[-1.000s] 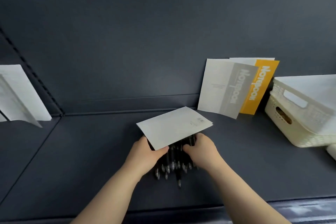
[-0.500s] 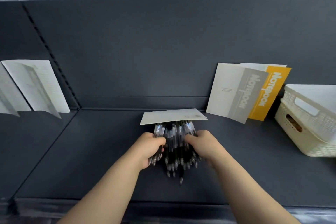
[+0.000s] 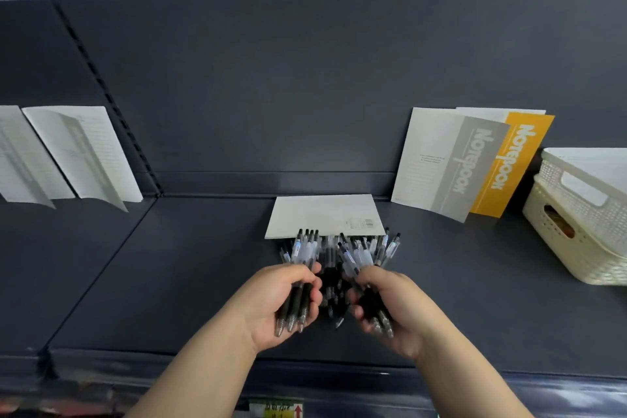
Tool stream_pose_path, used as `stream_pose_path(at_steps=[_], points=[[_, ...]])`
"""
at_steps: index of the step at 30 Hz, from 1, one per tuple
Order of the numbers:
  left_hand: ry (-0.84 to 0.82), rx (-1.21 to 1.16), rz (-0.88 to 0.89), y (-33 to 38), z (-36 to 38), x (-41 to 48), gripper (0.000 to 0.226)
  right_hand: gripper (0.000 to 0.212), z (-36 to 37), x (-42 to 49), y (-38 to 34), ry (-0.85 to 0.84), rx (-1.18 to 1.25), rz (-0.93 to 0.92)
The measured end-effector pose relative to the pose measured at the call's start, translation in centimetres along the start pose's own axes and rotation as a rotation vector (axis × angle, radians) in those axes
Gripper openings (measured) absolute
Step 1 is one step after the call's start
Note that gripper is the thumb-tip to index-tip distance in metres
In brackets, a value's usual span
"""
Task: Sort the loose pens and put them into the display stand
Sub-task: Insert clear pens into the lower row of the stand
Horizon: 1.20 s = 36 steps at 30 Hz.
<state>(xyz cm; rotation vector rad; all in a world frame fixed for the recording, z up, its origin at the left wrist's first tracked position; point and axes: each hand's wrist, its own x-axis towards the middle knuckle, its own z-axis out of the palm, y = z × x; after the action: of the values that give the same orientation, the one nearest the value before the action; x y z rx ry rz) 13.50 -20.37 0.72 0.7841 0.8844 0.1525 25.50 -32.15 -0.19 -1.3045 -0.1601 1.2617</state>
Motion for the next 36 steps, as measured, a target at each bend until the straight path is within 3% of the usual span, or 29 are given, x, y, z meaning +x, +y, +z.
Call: stream_pose_path(at_steps=[5, 8, 12, 23, 29, 32, 36], points=[[0.070, -0.055, 0.153, 0.5, -1.5, -1.2, 0.011, 0.012, 3.6, -0.6, 1.0, -0.117, -0.081, -0.199], [0.077, -0.079, 0.231, 1.1, -3.3, -2.6, 0.010, 0.004, 7.1, 0.0, 1.4, -0.159, -0.225, -0.292], [0.074, -0.151, 0.326, 2.2, -8.1, -5.3, 0.018, 0.013, 13.3, 1.1, 3.1, -0.137, -0.497, -0.453], [0.191, -0.378, 0.484, 4.9, -30.8, -16.7, 0.019, 0.016, 38.7, 1.7, 13.0, -0.282, -1.046, -0.702], [0.293, -0.489, 0.548, 5.3, -43.0, -23.3, 0.026, 0.035, 51.3, 2.6, 19.6, -0.382, -1.357, -0.882], [0.360, -0.494, 0.585, 5.6, -48.1, -25.6, 0.028, 0.039, 56.9, 2.7, 21.6, -0.465, -1.378, -0.874], [0.471, -0.550, 0.604, 6.6, -54.5, -27.7, 0.029, 0.046, 63.9, 4.4, 24.3, -0.695, -1.332, -0.856]])
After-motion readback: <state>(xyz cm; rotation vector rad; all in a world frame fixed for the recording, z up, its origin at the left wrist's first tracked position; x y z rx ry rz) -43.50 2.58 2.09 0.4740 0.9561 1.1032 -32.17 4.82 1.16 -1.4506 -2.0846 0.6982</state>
